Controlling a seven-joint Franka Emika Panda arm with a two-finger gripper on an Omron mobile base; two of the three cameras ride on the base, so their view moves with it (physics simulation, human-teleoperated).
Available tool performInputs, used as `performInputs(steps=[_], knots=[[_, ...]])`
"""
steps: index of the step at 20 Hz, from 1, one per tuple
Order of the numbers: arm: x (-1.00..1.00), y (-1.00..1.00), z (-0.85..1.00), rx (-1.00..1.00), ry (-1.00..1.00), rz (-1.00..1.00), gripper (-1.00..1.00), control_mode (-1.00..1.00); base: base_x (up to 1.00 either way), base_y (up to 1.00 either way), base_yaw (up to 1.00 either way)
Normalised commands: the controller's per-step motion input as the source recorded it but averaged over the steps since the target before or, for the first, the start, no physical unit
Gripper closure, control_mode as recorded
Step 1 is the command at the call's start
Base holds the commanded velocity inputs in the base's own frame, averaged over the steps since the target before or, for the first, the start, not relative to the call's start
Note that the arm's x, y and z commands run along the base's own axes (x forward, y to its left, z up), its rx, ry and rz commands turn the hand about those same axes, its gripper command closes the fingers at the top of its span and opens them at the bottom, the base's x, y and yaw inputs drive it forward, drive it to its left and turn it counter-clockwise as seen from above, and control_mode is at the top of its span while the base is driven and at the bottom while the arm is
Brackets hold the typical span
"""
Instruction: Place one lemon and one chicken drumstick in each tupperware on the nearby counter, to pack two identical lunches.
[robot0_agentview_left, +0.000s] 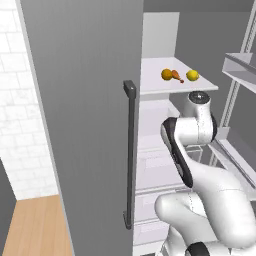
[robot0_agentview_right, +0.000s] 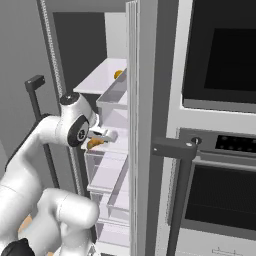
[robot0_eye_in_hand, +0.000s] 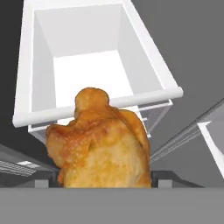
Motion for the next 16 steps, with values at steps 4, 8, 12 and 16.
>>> performInputs(steps=[4,8,12,16], knots=[[-1.0,0.09,0.05,0.03,-0.09,0.03,1.0,-1.0,0.0,0.0,0.0],[-0.94,-0.05,0.01,0.27,-0.44,0.0,1.0,-1.0,0.0,0.0,0.0],[-0.12,0.0,0.0,0.04,-0.09,0.0,1.0,-1.0,0.0,0.0,0.0],[-0.43,0.01,-0.08,0.0,0.01,0.06,1.0,1.0,-0.5,0.0,0.09]])
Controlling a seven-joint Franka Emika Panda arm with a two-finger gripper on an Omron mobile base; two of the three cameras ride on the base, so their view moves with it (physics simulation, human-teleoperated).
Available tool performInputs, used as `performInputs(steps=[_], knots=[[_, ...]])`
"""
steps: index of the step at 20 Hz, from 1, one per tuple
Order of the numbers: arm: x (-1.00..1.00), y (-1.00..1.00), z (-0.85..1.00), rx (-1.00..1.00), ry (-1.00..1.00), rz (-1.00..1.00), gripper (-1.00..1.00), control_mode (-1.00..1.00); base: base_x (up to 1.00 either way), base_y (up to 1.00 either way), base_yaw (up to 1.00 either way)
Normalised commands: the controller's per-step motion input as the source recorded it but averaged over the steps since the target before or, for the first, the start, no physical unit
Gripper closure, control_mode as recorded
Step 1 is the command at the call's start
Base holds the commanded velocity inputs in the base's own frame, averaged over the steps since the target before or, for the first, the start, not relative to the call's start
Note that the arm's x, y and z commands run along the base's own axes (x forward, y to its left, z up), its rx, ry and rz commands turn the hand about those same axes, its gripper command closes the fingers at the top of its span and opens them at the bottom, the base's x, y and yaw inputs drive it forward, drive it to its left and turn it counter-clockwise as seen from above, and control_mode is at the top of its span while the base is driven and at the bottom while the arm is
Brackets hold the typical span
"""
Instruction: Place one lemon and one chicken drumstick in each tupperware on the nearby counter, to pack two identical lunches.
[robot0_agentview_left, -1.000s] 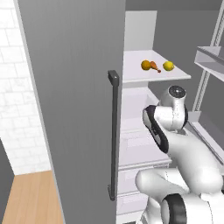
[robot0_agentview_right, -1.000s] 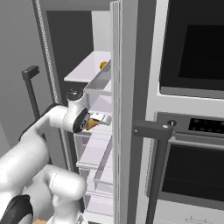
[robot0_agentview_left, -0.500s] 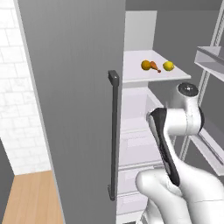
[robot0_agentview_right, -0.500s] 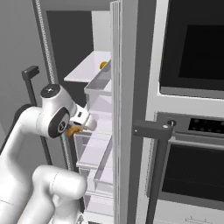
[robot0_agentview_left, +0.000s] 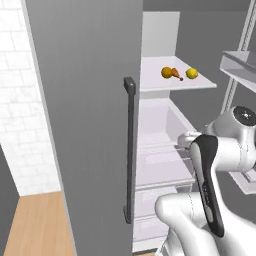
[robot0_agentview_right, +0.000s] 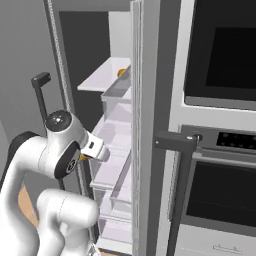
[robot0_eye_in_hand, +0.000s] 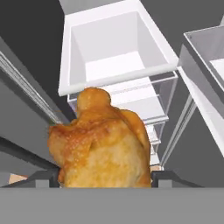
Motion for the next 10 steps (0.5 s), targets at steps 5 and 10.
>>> performInputs(steps=[5,10], knots=[[0.0,0.0,0.0,0.0,0.0,0.0,1.0,1.0,-1.0,0.0,0.16],[0.0,0.0,0.0,0.0,0.0,0.0,1.0,1.0,-1.0,0.0,0.02]])
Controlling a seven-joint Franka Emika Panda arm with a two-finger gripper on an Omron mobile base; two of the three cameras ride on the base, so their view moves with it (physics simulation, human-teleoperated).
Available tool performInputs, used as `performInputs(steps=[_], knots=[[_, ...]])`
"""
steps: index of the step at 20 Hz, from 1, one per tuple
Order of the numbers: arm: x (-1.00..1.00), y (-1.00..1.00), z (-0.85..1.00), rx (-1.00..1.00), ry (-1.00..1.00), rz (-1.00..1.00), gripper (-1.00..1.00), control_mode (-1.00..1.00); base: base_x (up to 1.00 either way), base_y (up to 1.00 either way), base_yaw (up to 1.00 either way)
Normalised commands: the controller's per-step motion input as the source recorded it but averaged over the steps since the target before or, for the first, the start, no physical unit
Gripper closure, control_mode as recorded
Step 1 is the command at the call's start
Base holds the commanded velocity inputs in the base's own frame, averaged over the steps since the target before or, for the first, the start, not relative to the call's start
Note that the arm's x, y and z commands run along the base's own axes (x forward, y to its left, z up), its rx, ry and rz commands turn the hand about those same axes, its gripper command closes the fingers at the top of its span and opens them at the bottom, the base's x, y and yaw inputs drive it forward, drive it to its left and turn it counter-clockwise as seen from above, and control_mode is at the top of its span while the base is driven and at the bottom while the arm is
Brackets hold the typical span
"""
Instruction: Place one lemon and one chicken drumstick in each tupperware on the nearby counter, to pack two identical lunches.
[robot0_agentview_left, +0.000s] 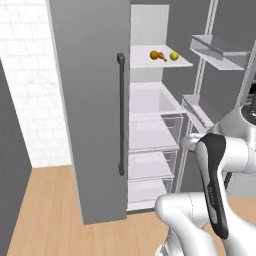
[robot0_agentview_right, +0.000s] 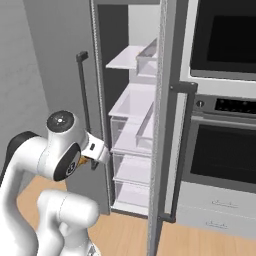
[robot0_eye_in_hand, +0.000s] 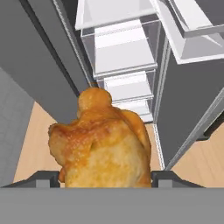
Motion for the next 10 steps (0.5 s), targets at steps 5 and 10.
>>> performInputs(steps=[5,10], knots=[[0.0,0.0,0.0,0.0,0.0,0.0,1.0,1.0,-1.0,0.0,-0.23],[0.0,0.0,0.0,0.0,0.0,0.0,1.0,1.0,-0.59,-0.3,-0.73]])
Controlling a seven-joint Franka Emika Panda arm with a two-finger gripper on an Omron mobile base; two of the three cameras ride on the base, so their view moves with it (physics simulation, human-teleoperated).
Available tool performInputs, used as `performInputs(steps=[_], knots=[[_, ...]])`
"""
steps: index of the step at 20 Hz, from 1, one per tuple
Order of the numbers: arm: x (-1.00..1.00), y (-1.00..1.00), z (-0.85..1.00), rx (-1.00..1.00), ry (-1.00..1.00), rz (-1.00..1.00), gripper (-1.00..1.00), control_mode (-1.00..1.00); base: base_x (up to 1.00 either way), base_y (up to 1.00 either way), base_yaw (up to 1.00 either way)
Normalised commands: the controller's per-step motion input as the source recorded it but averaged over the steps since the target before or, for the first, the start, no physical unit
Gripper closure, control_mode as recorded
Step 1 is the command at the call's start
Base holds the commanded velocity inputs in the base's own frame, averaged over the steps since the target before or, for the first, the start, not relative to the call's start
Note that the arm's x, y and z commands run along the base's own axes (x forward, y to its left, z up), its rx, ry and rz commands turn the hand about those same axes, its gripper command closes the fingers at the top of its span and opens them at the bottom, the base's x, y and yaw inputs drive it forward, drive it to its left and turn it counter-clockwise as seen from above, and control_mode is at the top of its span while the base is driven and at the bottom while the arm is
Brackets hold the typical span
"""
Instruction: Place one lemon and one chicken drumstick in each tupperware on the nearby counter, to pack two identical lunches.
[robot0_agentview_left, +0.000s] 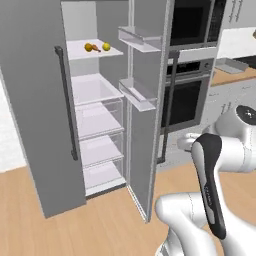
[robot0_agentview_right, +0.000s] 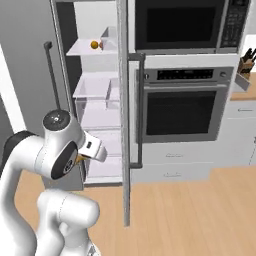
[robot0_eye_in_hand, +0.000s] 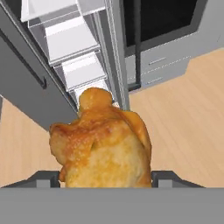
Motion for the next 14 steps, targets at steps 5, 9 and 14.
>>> performInputs(steps=[5,9,14], knots=[[0.0,0.0,0.0,0.0,0.0,0.0,1.0,1.0,0.41,-0.98,-0.54],[0.0,0.0,0.0,0.0,0.0,0.0,1.0,1.0,1.0,-0.94,-0.21],[0.0,0.0,0.0,0.0,0.0,0.0,1.0,1.0,1.0,-0.9,0.0]])
